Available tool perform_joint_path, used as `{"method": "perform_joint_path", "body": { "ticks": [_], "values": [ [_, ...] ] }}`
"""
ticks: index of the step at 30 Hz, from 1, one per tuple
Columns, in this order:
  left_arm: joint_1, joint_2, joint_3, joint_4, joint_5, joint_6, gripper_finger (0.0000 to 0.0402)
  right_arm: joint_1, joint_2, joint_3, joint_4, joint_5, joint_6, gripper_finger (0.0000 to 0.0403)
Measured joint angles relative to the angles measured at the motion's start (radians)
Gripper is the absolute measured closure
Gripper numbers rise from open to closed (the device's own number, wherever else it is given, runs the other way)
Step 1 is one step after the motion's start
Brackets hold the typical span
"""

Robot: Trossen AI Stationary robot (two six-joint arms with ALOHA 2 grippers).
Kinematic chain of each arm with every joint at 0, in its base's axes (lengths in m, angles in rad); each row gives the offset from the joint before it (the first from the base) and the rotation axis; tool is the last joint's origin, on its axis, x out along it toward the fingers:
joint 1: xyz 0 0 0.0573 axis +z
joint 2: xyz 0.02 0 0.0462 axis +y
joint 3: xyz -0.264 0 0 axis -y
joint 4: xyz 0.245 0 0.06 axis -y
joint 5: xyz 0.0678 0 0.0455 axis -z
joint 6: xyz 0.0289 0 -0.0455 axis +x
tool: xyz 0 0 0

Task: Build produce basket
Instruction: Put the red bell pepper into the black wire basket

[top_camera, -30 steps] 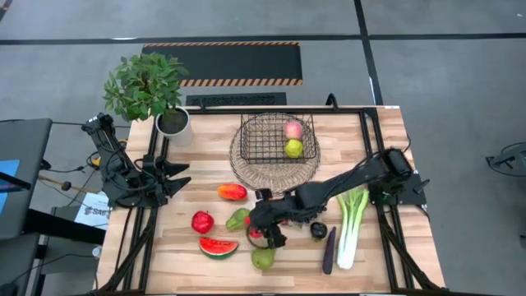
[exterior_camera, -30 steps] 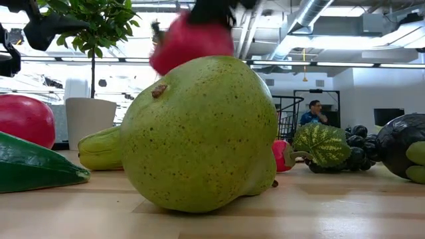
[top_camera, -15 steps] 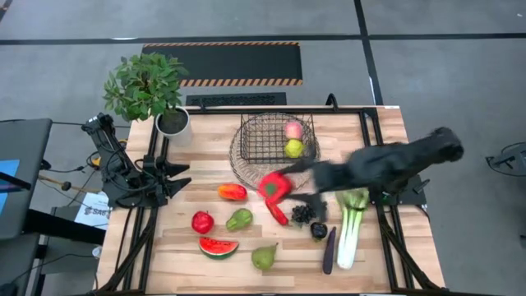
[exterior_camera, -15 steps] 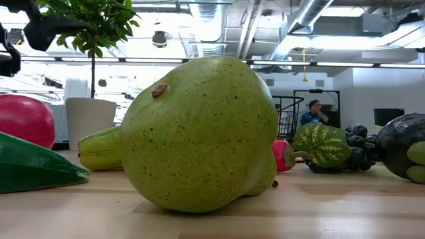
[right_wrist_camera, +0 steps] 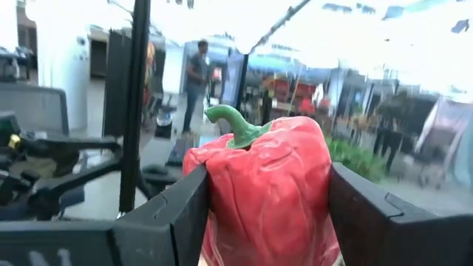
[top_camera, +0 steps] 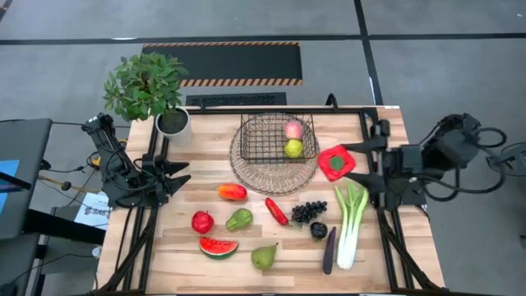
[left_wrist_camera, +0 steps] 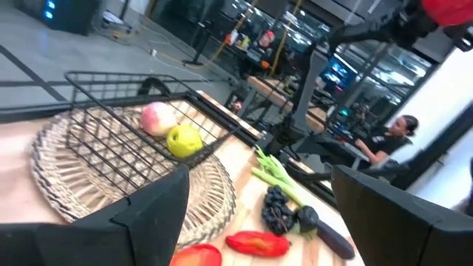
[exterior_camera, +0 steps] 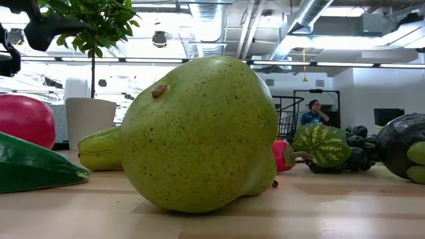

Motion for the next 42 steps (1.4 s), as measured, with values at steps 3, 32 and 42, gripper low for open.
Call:
{"method": "perform_joint_path", "body": {
  "ticks": [3,32,42],
  "values": [
    [0.000,0.000,0.000,0.000,-0.036,0.000,0.0086,0.006,-0.039,-0.054,0.092,0.000,-0.085,0.0163],
    [0.000,-0.044,0.000,0.008,-0.224,0.029,0.0086,-0.794,0.290,-0.212,-0.045,-0.262,0.079,0.0163],
    [0.000,-0.157,0.000,0.005,-0.241,0.143,0.0086,-1.069,0.561,-0.212,0.007,-0.648,0.101,0.0163]
  ]
}}
